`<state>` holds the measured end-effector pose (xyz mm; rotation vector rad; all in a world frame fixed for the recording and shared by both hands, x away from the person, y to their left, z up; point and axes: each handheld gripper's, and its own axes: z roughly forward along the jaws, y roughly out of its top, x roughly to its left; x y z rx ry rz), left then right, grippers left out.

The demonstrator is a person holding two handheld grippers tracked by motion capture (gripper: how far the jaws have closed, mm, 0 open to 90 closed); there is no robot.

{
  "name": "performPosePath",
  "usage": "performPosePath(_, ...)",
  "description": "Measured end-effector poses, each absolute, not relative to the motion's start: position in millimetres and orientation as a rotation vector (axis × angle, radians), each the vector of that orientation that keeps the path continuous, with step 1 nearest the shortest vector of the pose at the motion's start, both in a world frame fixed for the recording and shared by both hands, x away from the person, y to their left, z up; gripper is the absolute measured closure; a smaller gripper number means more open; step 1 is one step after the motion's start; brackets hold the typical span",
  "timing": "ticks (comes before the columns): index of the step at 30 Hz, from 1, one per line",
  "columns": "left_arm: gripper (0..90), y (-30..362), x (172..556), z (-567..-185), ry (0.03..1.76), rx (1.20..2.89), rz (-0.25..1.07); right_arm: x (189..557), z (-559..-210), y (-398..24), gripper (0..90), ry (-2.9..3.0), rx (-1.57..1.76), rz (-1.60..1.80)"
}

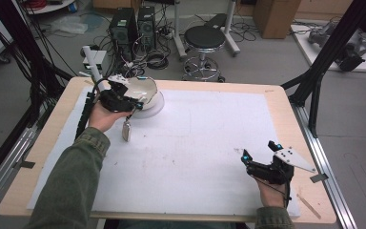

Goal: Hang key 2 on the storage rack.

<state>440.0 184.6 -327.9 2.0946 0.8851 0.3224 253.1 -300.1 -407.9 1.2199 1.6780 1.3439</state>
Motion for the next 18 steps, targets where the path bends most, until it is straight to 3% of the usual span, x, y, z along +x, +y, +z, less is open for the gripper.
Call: performPosePath(18,74.2,241.1,427.8,-291.2,0.96,1.918,0.422,254.2,-409.1,-297.0,0.9,1.691,1.216,1.336)
